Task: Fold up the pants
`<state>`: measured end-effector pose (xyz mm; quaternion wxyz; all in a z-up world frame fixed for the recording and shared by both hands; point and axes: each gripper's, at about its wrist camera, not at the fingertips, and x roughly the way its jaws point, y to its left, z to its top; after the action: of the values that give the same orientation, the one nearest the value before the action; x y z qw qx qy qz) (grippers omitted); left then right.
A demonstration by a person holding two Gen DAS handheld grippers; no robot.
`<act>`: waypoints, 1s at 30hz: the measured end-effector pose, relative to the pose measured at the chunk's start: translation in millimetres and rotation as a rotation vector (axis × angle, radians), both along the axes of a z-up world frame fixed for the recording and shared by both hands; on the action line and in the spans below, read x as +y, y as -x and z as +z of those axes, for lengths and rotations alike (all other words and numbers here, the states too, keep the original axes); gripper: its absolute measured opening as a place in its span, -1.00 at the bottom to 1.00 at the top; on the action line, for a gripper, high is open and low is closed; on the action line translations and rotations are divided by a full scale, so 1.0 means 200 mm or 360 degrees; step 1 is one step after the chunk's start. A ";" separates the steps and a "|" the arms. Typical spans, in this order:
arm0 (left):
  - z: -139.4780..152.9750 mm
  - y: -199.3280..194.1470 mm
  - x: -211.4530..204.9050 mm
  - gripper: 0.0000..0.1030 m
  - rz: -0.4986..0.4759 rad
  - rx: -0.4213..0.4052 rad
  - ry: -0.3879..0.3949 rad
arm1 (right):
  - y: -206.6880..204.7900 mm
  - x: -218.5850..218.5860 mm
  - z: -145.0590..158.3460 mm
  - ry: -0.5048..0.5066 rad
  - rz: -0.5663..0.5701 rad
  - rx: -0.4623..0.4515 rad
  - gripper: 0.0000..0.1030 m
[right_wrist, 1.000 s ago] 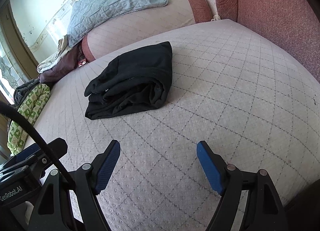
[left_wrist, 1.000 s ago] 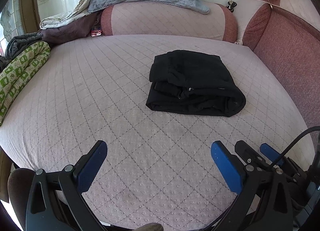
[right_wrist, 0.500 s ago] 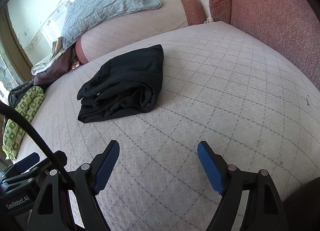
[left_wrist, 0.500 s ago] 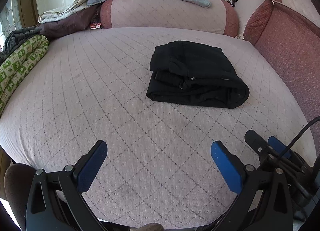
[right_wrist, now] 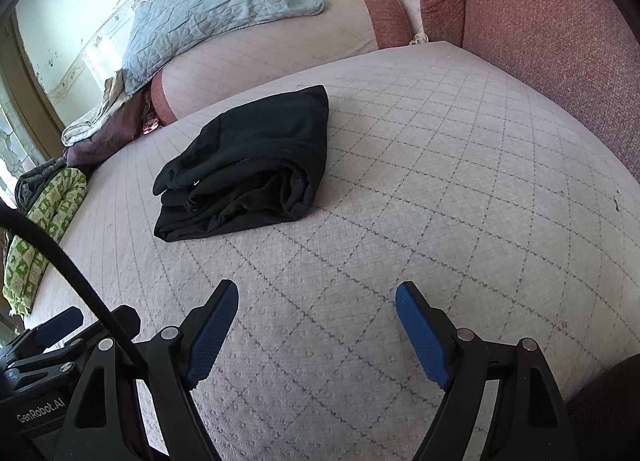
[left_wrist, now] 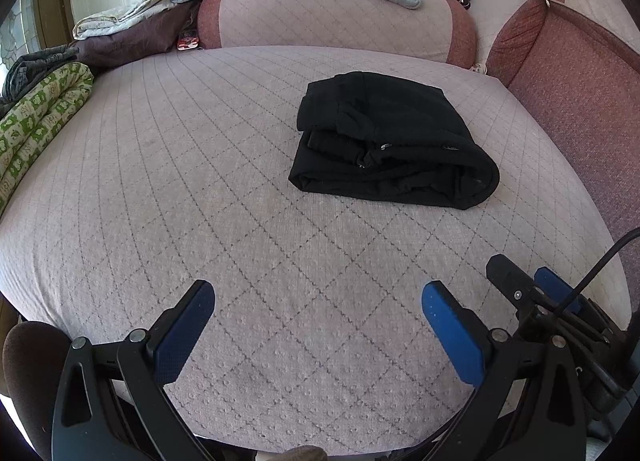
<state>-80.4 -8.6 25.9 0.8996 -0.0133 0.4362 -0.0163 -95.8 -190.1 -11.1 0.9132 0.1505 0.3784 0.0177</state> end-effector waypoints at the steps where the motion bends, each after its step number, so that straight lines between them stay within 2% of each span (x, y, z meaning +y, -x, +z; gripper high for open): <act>1: 0.00 0.00 0.00 1.00 -0.0001 0.0002 -0.0001 | 0.00 0.00 0.00 0.0003 0.0001 -0.0001 0.66; 10: -0.01 0.00 0.01 1.00 0.0002 0.0025 0.0018 | 0.00 0.00 0.00 0.0008 -0.0002 -0.0005 0.67; 15: 0.01 -0.03 0.04 1.00 -0.0009 -0.0003 0.0036 | -0.01 -0.01 0.00 -0.0001 -0.0005 -0.0004 0.67; 18: 0.05 -0.11 0.12 1.00 -0.0029 -0.0036 0.0139 | -0.04 -0.05 0.03 -0.0036 0.0008 0.0001 0.67; 21: 0.03 -0.20 0.20 1.00 -0.0082 0.0097 0.0276 | -0.08 -0.10 0.12 -0.0012 0.0000 -0.0044 0.67; 23: -0.01 -0.23 0.22 0.96 -0.0076 0.0144 0.0245 | -0.12 -0.13 0.18 0.0000 0.0001 -0.0071 0.70; 26: -0.05 -0.26 0.23 0.96 -0.0042 0.0104 0.0117 | -0.24 -0.17 0.24 -0.0036 0.0033 -0.0045 0.72; 30: -0.16 -0.30 0.23 0.96 -0.0007 0.0181 0.0065 | -0.46 -0.20 0.26 -0.0060 0.0042 0.0022 0.72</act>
<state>-20.3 37.5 -5.9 0.8729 -0.0318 0.4862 -0.0263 -4.2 -230.6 40.7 0.9073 0.1629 0.3861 0.0359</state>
